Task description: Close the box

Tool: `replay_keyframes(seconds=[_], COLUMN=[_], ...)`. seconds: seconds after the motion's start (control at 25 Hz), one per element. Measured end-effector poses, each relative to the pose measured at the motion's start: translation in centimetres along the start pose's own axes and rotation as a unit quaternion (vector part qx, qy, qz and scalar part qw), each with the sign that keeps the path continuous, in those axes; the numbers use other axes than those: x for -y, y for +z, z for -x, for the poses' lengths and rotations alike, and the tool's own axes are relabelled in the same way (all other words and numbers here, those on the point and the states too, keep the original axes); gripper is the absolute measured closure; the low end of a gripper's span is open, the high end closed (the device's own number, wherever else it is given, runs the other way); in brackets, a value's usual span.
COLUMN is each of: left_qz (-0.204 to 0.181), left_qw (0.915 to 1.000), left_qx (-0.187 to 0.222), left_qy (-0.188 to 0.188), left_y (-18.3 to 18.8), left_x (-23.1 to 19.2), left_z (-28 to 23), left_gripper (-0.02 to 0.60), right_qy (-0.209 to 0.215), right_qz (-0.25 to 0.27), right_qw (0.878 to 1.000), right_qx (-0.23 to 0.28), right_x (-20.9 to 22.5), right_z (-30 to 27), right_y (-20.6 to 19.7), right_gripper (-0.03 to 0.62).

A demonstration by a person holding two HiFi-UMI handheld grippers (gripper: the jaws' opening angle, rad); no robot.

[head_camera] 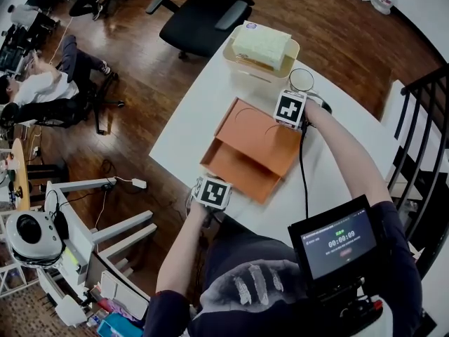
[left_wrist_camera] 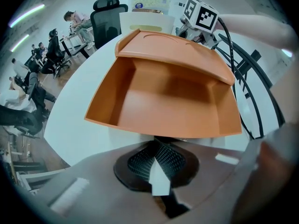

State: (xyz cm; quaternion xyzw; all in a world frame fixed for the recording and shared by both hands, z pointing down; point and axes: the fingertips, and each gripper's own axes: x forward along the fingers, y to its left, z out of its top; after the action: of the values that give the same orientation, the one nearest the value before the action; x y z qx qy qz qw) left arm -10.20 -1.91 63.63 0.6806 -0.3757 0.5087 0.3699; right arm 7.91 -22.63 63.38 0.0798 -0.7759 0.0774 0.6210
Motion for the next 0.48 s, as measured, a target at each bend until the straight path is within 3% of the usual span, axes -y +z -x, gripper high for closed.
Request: replay_keyframes(seconds=[0.32, 0.48], left_qz=[0.006, 0.001], left_qw=[0.9995, 1.0], left_qx=[-0.008, -0.001], left_qy=[-0.028, -0.003], left_y=[-0.51, 0.35], left_x=[0.78, -0.2], left_z=[-0.67, 0.22], left_gripper=[0.566, 0.566], right_qy=[0.001, 0.0], right_qz=[0.004, 0.007], right_qw=[1.0, 1.0], right_qx=[-0.005, -0.011], right_x=[-0.22, -0.25], right_z=[-0.08, -0.08], right_y=[0.22, 0.14], right_gripper=[0.588, 0.588])
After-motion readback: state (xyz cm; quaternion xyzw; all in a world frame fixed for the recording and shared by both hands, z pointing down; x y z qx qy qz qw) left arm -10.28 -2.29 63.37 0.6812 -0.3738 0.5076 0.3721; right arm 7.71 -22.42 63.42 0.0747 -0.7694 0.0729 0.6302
